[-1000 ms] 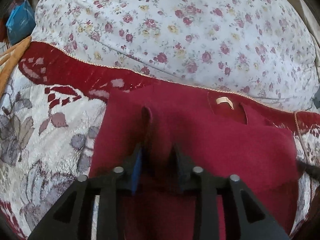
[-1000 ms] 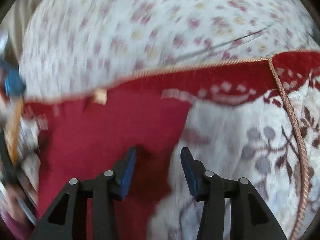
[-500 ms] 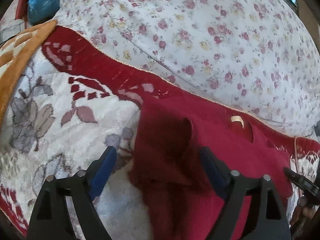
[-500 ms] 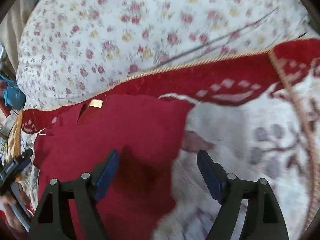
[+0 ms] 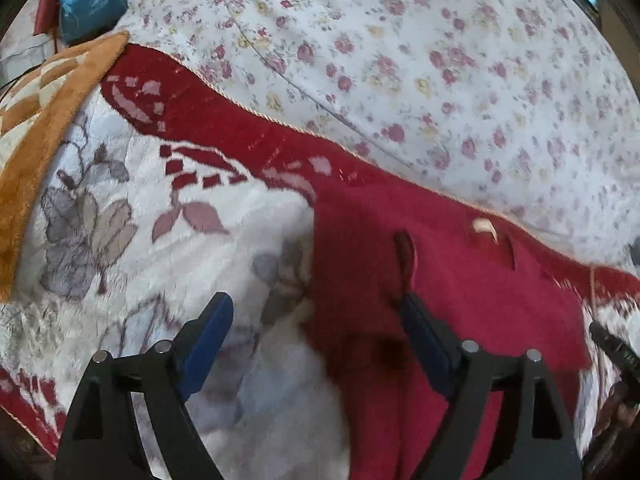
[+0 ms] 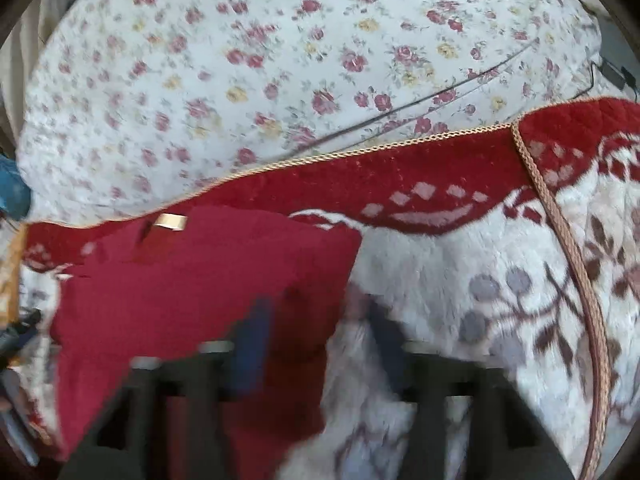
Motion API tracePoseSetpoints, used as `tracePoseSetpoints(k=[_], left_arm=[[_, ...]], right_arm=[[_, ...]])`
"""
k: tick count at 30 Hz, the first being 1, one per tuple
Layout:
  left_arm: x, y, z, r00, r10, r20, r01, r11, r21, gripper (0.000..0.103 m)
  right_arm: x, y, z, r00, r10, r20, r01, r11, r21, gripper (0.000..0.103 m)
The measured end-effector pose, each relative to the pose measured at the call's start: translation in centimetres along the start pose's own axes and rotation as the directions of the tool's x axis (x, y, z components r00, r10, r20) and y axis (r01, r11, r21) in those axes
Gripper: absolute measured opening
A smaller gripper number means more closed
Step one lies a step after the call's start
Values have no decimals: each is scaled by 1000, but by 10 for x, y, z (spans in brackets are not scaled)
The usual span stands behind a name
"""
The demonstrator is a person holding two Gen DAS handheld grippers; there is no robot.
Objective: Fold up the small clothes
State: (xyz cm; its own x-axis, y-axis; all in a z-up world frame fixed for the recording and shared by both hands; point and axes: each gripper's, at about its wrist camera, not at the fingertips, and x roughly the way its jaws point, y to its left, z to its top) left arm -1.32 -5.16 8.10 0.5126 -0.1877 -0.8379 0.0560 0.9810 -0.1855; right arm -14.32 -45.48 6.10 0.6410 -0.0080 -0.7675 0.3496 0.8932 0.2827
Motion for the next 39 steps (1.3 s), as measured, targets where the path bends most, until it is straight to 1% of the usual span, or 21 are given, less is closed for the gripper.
tracePoseSetpoints(k=[5, 9, 11, 12, 13, 14, 15, 16, 17, 18, 21, 24, 26, 27, 28, 30, 33, 35, 36, 37, 39], left_arm=[[-3, 0, -30, 995, -46, -87, 50, 997, 54, 84], [11, -10, -44, 993, -13, -118, 26, 994, 105, 84], [17, -11, -46, 992, 0, -126, 13, 994, 105, 84], [19, -12, -46, 993, 5, -119, 7, 995, 104, 82], [20, -12, -45, 994, 16, -108, -4, 995, 102, 71], [20, -11, -44, 994, 19, -103, -9, 995, 95, 66], [19, -8, -42, 995, 8, -99, 0, 997, 81, 53], [17, -6, -41, 995, -5, -96, 12, 997, 73, 27], [15, -5, -40, 994, -38, -103, 46, 996, 71, 11], [12, -4, -40, 989, -89, -122, 97, 993, 61, 6], [7, -10, -43, 993, -53, -103, 66, 989, 129, 6], [-4, 1, -37, 991, -93, -93, 103, 989, 105, 6], [-4, 9, -34, 993, -79, -89, 86, 993, 81, 1], [1, 12, -35, 995, -29, -94, 36, 996, 78, 0], [4, 14, -37, 994, -20, -110, 29, 997, 73, 0], [3, 18, -40, 989, -71, -129, 76, 996, 35, 0], [-15, 14, -43, 992, -90, -90, 95, 994, 60, 2], [-29, 12, -51, 991, -107, -75, 112, 991, 68, 21], [-37, 11, -58, 992, -111, -67, 115, 991, 67, 43], [-43, 10, -65, 992, -110, -56, 113, 991, 69, 58], [-51, 6, -78, 995, -94, -45, 98, 991, 93, 61]], right_arm=[[-21, 5, -34, 995, 72, -68, -74, 997, -24, 74], [-20, 3, -55, 994, 71, -85, -73, 997, -20, 74], [-11, 7, -59, 993, 79, -93, -82, 996, -25, 74], [-4, 10, -61, 992, 82, -98, -86, 996, -37, 74], [0, 15, -62, 992, 73, -100, -78, 996, -49, 72], [3, 22, -64, 995, 37, -88, -44, 996, -78, 69], [5, 27, -65, 997, 8, -72, -16, 994, -111, 65], [7, 32, -66, 998, -24, -58, 15, 989, -146, 41], [8, 36, -66, 998, -43, -50, 34, 984, -173, 19], [7, 37, -66, 998, -29, -55, 19, 985, -171, 19], [-2, 42, -66, 997, -68, -24, 61, 971, -232, 15], [-9, 32, -66, 995, -92, -26, 84, 972, -221, 10], [-3, 23, -67, 993, -106, -48, 95, 976, -195, 9], [0, 21, -67, 994, -95, -57, 83, 981, -177, 9], [-2, 21, -67, 994, -90, -58, 79, 982, -170, 9], [-11, 19, -65, 997, -43, -58, 34, 990, -139, 9], [-31, 16, -70, 997, 27, -76, -34, 995, -94, 19], [-42, 17, -78, 993, 64, -98, -75, 992, -102, 43], [-49, 18, -86, 990, 81, -112, -93, 989, -111, 49], [-54, 19, -92, 988, 91, -122, -106, 987, -121, 54], [-62, 21, -108, 984, 96, -150, -119, 981, -153, 55]])
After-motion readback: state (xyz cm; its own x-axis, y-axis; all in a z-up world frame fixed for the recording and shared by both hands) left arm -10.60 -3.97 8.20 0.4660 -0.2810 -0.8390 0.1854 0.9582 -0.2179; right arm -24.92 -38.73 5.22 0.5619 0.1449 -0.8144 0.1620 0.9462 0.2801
